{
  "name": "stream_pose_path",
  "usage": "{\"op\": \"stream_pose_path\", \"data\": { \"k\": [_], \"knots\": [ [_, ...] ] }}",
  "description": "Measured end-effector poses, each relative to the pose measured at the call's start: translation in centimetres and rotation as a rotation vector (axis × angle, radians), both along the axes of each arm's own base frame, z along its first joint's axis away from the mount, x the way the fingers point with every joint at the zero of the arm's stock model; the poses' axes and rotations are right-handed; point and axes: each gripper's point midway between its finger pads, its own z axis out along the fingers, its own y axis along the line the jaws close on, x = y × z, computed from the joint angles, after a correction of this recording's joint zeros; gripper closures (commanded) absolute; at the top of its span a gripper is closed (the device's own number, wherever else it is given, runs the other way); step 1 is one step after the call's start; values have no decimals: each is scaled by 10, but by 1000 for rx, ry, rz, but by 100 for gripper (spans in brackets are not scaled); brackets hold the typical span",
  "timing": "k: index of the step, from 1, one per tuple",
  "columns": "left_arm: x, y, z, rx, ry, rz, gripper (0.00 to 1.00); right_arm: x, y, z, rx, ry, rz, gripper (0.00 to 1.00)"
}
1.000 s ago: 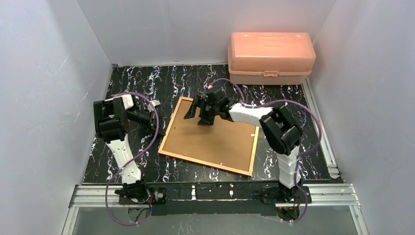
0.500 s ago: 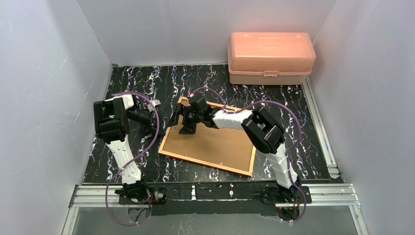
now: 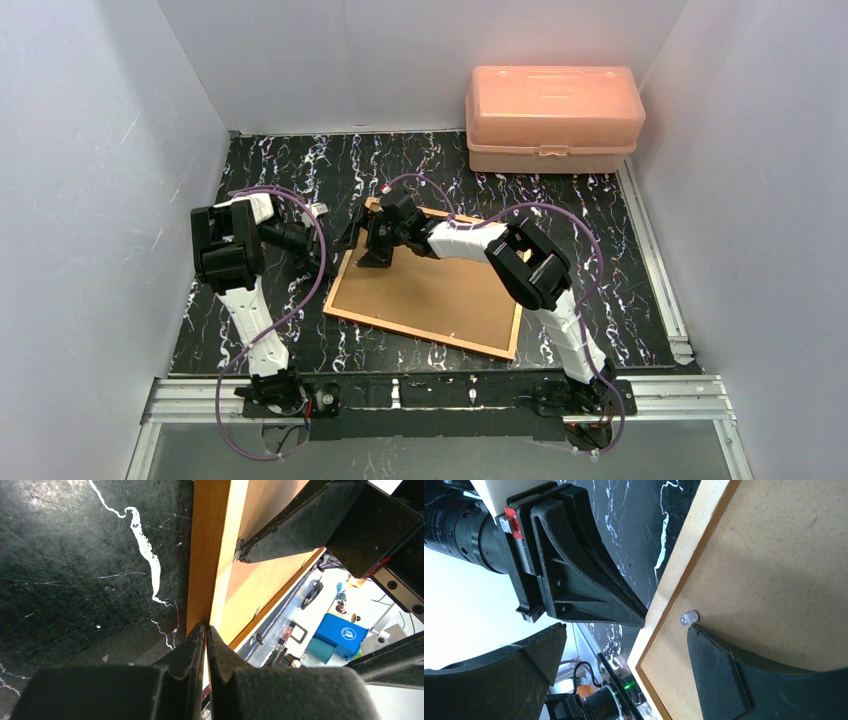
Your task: Put the photo into the frame
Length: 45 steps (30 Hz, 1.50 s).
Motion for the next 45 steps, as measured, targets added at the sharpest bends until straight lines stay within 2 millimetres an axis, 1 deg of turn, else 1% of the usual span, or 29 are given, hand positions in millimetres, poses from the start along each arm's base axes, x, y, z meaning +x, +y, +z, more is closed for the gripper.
{"op": "stream_pose_path", "data": {
  "k": [9, 17, 26, 34, 45],
  "knots": [
    [0, 0, 0, 0, 0, 0, 97, 4, 3, 0, -5, -22, 8, 1],
    [0, 0, 0, 0, 0, 0, 97, 9, 10, 1, -4, -49, 27, 1],
    [0, 0, 0, 0, 0, 0, 97, 6, 13, 1, 4, -55, 54, 1],
    [0, 0, 0, 0, 0, 0, 97, 5, 21, 1, 23, -49, 88, 1],
    [1, 0, 0, 1, -1, 1, 97, 3, 22, 3, 8, -63, 111, 1]
  ]
}}
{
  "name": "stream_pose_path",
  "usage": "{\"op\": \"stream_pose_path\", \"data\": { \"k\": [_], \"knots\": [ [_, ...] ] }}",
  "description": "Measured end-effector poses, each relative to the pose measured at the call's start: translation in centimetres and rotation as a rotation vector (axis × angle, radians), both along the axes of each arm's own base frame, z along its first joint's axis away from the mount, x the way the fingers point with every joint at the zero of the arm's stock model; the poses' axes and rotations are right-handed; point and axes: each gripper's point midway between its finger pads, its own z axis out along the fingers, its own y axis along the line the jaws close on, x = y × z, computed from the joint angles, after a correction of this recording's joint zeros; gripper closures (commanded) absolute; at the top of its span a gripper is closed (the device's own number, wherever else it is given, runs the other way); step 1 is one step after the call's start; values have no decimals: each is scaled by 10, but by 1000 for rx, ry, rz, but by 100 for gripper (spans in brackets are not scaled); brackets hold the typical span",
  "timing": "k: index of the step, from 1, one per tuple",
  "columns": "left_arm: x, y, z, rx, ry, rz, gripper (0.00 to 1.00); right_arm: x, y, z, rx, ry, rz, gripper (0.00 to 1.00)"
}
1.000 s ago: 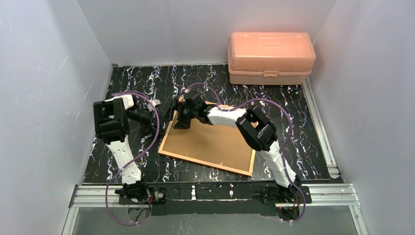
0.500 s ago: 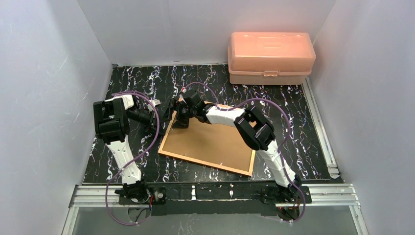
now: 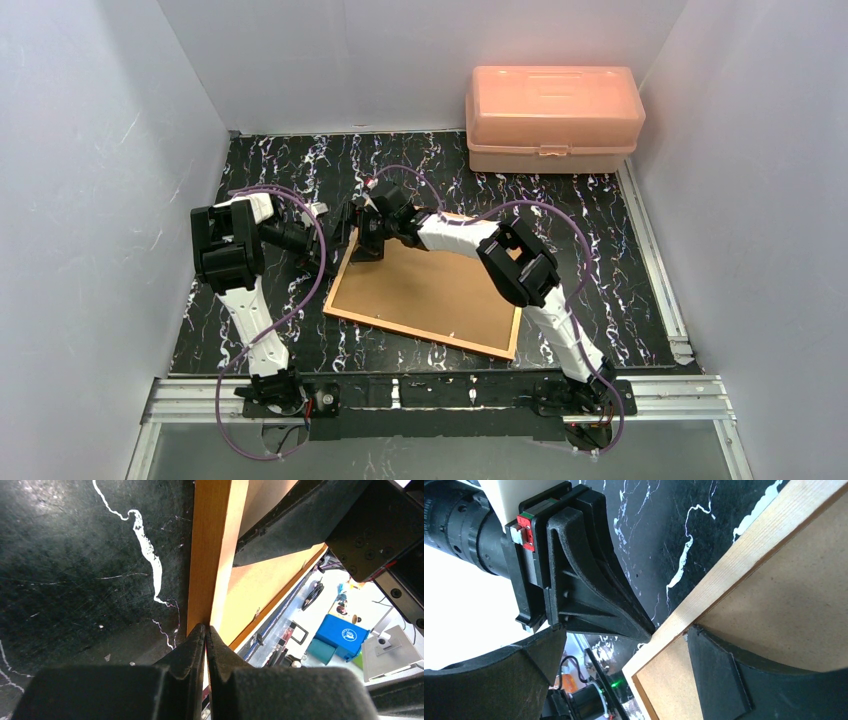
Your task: Put the photo into the frame
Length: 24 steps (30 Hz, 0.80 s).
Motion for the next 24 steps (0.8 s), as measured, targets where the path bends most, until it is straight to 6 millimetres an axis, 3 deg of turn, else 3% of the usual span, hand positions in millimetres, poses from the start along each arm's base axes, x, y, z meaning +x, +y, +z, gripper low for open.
{"op": "stream_pose_path", "data": {
  "k": [4, 7, 9, 11, 12, 14, 15, 16, 17, 20, 22, 24],
  "knots": [
    [4, 2, 1, 13, -12, -2, 86, 6, 0, 5, -44, -50, 30, 1],
    [10, 5, 3, 25, -30, -2, 73, 20, -3, 21, -73, -148, 43, 1],
    [16, 9, 6, 32, -43, 6, 66, 31, -15, 31, -104, -216, 42, 1],
    [22, 15, 11, 45, -59, 18, 51, 43, -34, 40, -143, -268, 24, 1],
    [25, 18, 13, 52, -65, 23, 44, 49, -50, 44, -171, -296, 9, 1],
    [32, 25, 21, 69, -92, 36, 38, 63, -90, 54, -238, -353, -42, 1],
    [36, 28, 28, 78, -112, 44, 30, 69, -113, 58, -272, -379, -75, 1],
    [40, 32, 35, 87, -136, 52, 7, 74, -138, 62, -306, -405, -111, 1],
    [42, 34, 41, 94, -155, 59, 2, 77, -162, 63, -336, -427, -141, 1],
    [48, 42, 64, 118, -228, 82, 2, 77, -259, 54, -453, -442, -286, 1],
    [49, 44, 76, 130, -264, 98, 2, 75, -320, 37, -526, -405, -395, 1],
    [52, 45, 83, 138, -294, 109, 2, 71, -370, 16, -602, -355, -487, 1]
  ]
}}
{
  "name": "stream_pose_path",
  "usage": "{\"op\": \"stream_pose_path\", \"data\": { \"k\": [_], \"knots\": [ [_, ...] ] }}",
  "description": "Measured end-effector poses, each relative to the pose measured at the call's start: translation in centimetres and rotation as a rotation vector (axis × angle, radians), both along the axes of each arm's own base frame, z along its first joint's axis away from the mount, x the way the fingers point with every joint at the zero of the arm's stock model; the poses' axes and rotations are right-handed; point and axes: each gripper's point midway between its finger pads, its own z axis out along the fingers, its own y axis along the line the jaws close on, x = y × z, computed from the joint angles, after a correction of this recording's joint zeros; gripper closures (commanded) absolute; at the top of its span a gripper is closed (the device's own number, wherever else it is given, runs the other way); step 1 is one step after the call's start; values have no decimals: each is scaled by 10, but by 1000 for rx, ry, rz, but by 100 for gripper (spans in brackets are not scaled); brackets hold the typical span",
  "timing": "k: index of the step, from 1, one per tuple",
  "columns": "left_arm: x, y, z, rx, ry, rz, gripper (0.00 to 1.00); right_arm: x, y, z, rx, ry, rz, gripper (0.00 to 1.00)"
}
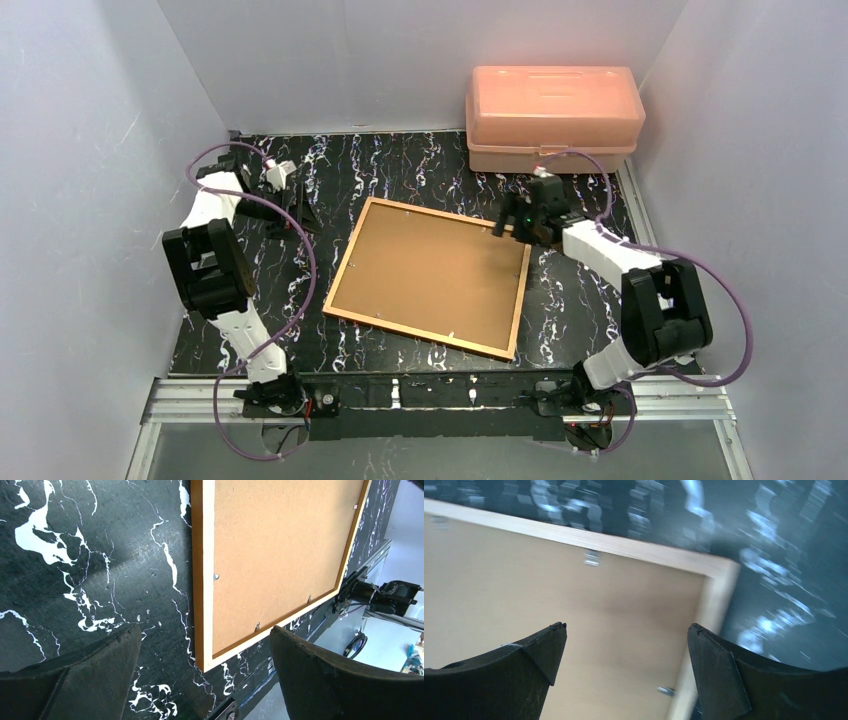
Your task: Put the photo into the frame
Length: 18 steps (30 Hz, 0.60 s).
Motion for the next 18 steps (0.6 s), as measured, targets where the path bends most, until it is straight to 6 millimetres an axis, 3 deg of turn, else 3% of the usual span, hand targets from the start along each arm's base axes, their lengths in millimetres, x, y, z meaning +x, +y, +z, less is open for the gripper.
{"op": "stream_pose_path", "data": {
  "k": [2, 4, 9, 15, 18],
  "knots": [
    [3, 0, 1, 4, -11, 11, 2, -10, -39, -19, -48, 36, -92, 1],
    [5, 2, -5, 11, -16, 22, 2, -17, -62, -27, -84, 42, -150, 1],
    [-2, 3, -27, 35, 11, 43, 2, -14, -99, -13, -97, -10, -250, 1],
    [-14, 0, -28, 42, -48, 23, 2, -14, -97, -9, -109, -8, -218, 1],
    [-25, -3, -25, 40, -93, -28, 1, -24, -69, -9, -163, -24, -98, 1]
  ]
}}
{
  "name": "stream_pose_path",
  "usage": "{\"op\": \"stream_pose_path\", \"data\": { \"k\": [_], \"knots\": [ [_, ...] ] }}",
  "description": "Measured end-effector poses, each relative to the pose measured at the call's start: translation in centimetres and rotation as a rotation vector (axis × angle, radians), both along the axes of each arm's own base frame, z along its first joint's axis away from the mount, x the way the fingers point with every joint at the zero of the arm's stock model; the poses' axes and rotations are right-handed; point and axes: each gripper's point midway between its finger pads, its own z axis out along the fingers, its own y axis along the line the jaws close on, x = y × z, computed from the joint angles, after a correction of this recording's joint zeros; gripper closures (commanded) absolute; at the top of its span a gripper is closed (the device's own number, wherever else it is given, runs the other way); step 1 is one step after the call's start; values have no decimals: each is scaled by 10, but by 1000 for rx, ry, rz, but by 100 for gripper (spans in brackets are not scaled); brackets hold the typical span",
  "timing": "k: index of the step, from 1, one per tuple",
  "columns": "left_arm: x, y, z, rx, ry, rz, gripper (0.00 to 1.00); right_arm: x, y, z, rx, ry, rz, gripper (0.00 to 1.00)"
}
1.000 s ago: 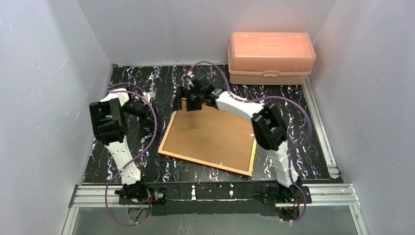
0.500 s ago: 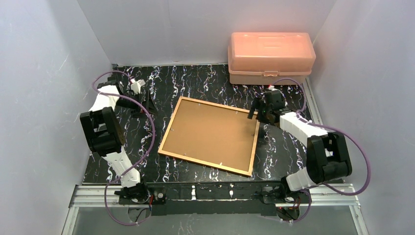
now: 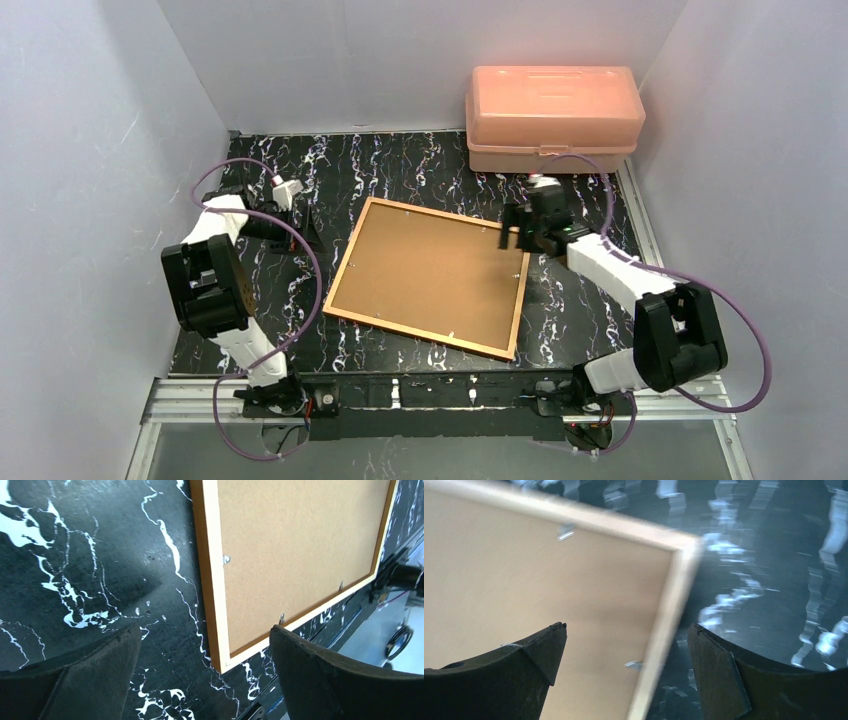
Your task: Put the photo into the frame
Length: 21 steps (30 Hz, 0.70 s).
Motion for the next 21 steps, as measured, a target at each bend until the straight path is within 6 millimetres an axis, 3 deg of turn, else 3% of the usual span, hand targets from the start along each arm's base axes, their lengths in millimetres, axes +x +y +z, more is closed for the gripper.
{"op": "stream_pose_path", "data": {
  "k": [1, 5, 7, 12, 15, 21],
  "knots": [
    [-3, -1, 0, 3, -15, -21, 2, -5, 14, 2, -23, -5, 61, 1],
    [-10, -1, 4, 20, -68, -87, 2, -37, 103, 24, -86, -92, 425, 1],
    [-10, 0, 7, 29, -97, -105, 2, -56, 132, 36, -94, -141, 564, 1],
    [-12, -1, 13, 29, -112, -119, 2, -92, 160, 46, -94, -168, 758, 5],
    [-14, -2, 14, 25, -104, -119, 2, -122, 175, 35, -114, -128, 882, 15],
    [-12, -1, 24, 32, -117, -126, 2, -176, 204, 11, -143, -66, 1075, 17]
  ]
}}
